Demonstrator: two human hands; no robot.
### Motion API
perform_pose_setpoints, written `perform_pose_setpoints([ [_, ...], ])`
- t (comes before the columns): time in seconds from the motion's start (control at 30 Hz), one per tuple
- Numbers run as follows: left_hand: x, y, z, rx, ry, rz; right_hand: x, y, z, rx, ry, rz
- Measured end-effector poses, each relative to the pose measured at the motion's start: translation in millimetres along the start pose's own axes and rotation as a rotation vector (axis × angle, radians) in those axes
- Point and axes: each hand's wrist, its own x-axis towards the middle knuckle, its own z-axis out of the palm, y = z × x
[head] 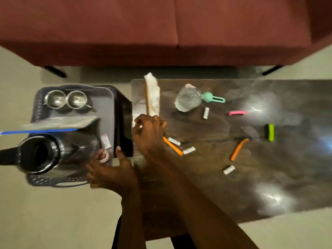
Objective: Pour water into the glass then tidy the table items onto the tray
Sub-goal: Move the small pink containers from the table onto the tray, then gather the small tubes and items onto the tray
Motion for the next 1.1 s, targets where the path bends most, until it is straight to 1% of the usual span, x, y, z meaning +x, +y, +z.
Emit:
perform_pose_setpoints([
  [0.07,-24,22,7,-0.278,-0.17,0.025,-13,30,-21,0.106,0.064,0.12],
  [0.1,-35,32,12,-0.357,-0.242,0.015,-19,42,-30,0.137,0.074,0.168],
  [0.17,-64,53,25,-0.421,-0.392,0.001,-32,74,-51,0.169,0.089,0.268],
  [0.2,-81,62,30,-0.412,-0.463,0.01,-38,90,-61,0.184,0.104,0.31],
  [0.37,-160,82,42,-0.325,-0.777,0.189,-72,163,-104,0.23,0.204,0.452],
  [0.47,-197,83,48,-0.282,-0.893,0.24,-88,199,-125,0.258,0.287,0.553],
  [0.53,-219,82,51,-0.238,-0.955,0.258,-99,221,-138,0.265,0.314,0.628],
  [0.67,-242,70,56,-0.165,-0.981,0.215,-121,260,-156,0.302,0.302,0.744],
  [0.8,-244,45,52,-0.072,-0.896,0.175,-142,288,-164,0.337,0.291,0.799],
  [0.93,-246,20,40,0.004,-0.875,0.159,-157,298,-160,0.33,0.247,0.802],
  [1.1,-247,-2,32,0.069,-0.874,0.146,-166,296,-146,0.398,0.212,0.826],
])
